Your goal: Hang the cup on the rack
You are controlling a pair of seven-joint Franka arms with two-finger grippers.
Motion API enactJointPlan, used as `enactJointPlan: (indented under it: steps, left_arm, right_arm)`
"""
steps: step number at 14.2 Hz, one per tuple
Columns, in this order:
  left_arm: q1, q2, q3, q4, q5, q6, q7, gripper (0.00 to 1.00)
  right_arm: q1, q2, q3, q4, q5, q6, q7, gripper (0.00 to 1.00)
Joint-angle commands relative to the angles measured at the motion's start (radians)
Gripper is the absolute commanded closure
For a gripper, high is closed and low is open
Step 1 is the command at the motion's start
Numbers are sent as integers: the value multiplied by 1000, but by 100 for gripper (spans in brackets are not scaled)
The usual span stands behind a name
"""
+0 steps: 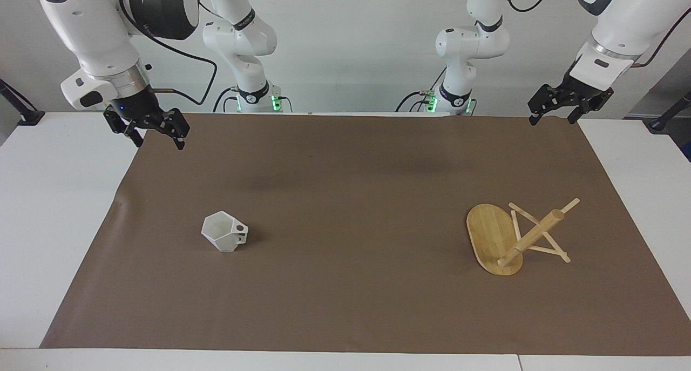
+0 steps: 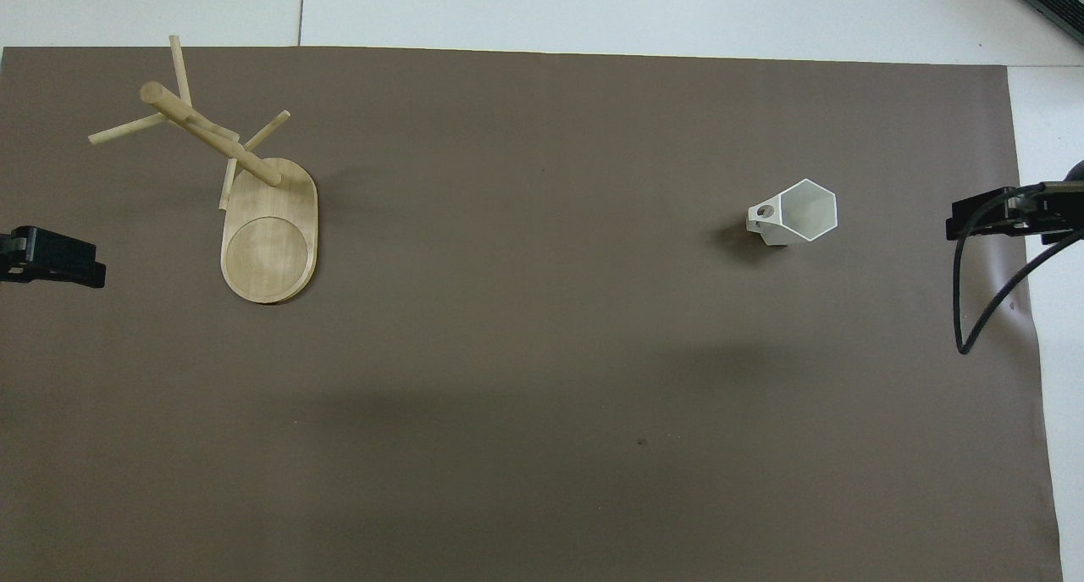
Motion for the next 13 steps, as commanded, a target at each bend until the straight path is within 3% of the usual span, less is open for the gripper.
enactJointPlan:
  steps: [1, 9, 13]
  left_arm:
    - [8, -23, -4, -22, 10, -6, -9, 0]
    - [8, -23, -4, -22, 10, -5, -9, 0]
    - [8, -23, -4, -22, 10, -5, -9, 0]
  right_arm:
    - [3, -29, 0, -39, 17, 14, -24, 0]
    - [3, -30, 1, -68, 19, 53, -30, 0]
    - [3, -3, 1, -106, 19, 142, -30, 0]
